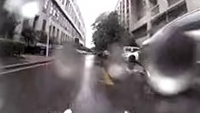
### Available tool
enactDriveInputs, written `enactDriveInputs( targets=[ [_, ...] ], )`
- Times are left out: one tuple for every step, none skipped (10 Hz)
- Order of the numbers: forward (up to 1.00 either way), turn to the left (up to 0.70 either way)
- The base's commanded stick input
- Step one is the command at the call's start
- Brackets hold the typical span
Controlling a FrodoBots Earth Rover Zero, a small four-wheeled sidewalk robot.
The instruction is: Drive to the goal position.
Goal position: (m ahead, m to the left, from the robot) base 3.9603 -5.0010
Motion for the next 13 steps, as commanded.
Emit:
enactDriveInputs(
  targets=[
    [0.70, 0.00],
    [0.70, 0.00],
    [0.70, 0.00],
    [0.70, 0.00],
    [0.70, 0.00],
    [0.70, 0.00],
    [0.70, 0.00],
    [0.70, 0.00],
    [0.70, 0.00],
    [0.70, 0.00],
    [0.70, 0.00],
    [0.70, 0.00],
    [0.70, -0.06]
  ],
)
